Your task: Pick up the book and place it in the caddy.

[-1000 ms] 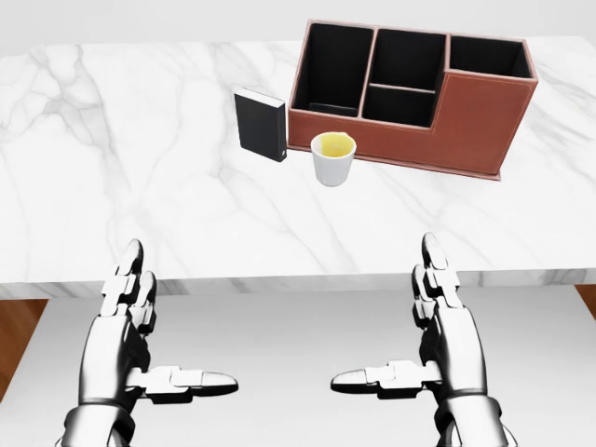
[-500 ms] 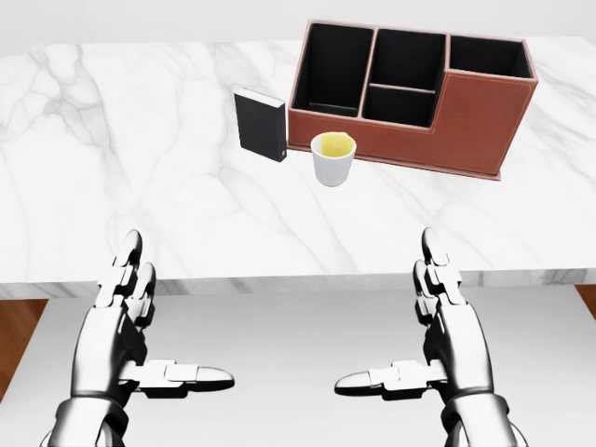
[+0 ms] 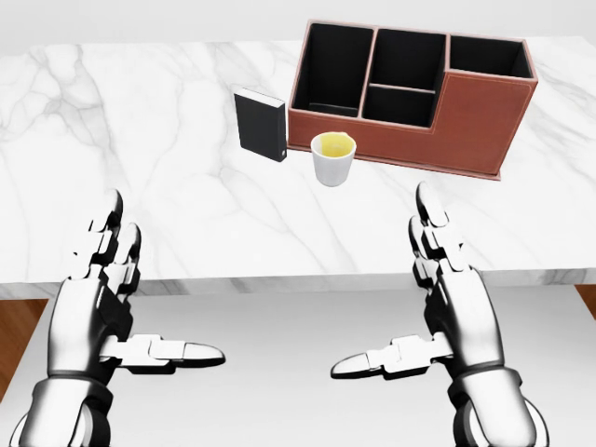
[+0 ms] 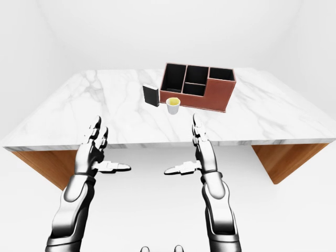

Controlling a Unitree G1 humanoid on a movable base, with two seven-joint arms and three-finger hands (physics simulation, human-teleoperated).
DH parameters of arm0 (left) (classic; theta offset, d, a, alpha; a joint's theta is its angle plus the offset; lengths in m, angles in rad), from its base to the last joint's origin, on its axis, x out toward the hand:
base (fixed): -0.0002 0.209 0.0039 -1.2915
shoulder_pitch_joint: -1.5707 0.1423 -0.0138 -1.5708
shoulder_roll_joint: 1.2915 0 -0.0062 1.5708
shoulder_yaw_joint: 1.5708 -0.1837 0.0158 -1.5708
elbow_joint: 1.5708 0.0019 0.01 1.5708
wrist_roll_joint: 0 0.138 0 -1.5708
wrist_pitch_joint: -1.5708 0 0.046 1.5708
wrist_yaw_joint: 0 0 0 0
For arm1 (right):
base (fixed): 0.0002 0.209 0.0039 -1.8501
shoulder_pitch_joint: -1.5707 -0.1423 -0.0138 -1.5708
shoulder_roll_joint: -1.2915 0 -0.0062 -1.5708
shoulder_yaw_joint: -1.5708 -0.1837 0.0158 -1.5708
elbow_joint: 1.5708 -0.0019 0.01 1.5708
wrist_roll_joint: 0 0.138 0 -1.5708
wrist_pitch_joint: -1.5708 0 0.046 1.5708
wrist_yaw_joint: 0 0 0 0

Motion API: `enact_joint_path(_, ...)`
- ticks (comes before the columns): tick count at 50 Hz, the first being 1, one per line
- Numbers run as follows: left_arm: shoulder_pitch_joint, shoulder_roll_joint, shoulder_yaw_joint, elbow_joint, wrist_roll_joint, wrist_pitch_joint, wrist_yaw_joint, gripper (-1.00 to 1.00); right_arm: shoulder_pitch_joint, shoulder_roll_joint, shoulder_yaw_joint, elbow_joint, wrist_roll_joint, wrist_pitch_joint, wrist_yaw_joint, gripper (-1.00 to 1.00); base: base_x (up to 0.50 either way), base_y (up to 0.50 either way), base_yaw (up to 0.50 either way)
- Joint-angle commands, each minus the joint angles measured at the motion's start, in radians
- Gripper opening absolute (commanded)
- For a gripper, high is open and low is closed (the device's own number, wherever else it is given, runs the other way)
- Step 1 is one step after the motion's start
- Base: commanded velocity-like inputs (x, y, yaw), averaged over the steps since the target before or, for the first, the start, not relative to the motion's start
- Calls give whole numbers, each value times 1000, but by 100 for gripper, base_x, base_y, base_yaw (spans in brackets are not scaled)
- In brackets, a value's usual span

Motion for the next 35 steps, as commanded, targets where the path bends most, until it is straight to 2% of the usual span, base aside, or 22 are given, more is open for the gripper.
enact_joint_path(1,-13,6,8,-41,1,0,-2,100,-42,-13,-10,-66,-19,0,23,100,0,0,0)
enact_joint_path(14,-102,37,53,-153,-24,0,8,100,-126,-44,-46,-144,-37,0,55,100,0,0,0)
enact_joint_path(24,-122,49,62,-201,-20,0,12,100,-165,-53,-55,-197,-61,0,53,100,0,0,0)
enact_joint_path(30,-123,49,67,-208,-22,0,18,100,-155,-40,-61,-209,-29,0,56,100,0,0,0)
enact_joint_path(35,-125,51,72,-195,-27,0,20,100,-174,-45,-66,-202,-18,0,37,100,-26,-8,-36)
